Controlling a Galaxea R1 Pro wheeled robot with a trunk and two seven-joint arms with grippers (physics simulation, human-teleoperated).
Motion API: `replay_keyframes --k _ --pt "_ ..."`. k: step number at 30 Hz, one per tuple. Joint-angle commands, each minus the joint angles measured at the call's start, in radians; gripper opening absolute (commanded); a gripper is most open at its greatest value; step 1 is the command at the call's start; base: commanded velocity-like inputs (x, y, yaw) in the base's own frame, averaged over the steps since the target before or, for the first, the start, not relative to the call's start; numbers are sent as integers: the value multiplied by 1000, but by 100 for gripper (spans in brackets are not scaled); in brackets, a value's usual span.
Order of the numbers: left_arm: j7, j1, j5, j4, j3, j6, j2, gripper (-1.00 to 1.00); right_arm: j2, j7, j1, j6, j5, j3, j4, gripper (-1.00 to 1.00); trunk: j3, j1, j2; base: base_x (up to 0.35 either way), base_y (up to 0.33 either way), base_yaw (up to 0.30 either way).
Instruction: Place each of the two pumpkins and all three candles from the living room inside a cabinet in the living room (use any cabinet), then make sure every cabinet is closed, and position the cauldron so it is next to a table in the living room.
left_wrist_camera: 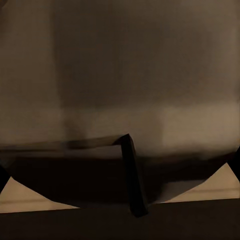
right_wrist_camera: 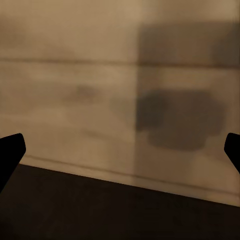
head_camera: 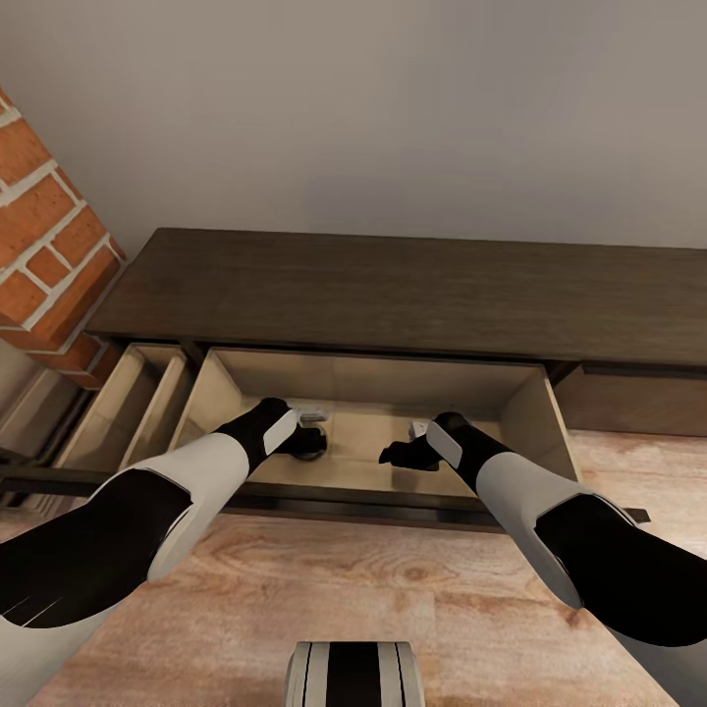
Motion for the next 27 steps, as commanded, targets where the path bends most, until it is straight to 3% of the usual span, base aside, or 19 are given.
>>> replay_keyframes --k 1,24,27 --pt "8 0 10 -2 -5 5 0 -100 0 -1 0 3 -4 6 -1 100 -1 0 0 0 0 0" --pt "8 0 10 0 -5 6 0 -100 0 -1 0 3 -4 6 -1 100 -1 0 0 0 0 0" --pt "8 0 10 0 -5 6 0 -100 0 -1 0 3 -4 6 -1 100 11 -1 0 0 0 0"
